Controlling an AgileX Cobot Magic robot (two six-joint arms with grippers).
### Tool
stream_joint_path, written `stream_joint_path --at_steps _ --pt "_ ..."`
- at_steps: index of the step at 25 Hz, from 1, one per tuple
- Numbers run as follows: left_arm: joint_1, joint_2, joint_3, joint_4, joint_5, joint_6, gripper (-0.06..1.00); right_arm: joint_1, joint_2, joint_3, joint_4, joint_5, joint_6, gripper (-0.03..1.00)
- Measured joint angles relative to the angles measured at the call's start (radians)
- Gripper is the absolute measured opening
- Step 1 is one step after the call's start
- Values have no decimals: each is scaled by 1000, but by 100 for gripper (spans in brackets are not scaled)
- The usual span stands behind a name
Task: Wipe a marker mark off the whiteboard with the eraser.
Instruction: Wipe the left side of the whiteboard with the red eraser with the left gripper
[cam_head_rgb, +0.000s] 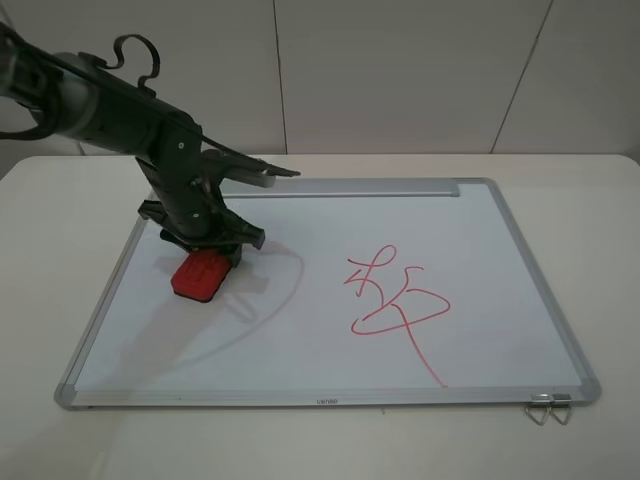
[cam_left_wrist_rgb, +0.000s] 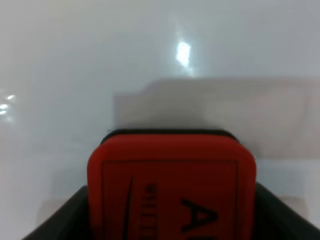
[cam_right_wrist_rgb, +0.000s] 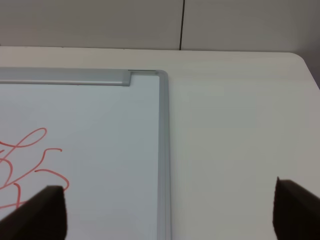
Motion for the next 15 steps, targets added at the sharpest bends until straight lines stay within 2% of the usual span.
stream_joint_path --at_steps 4,7,15 --pt "-107 14 2 -26 -110 21 57 0 0 0 0 0 0 71" --pt "-155 19 3 -38 -166 37 57 0 0 0 0 0 0 71" --pt "-144 21 3 -57 -167 41 57 0 0 0 0 0 0 71"
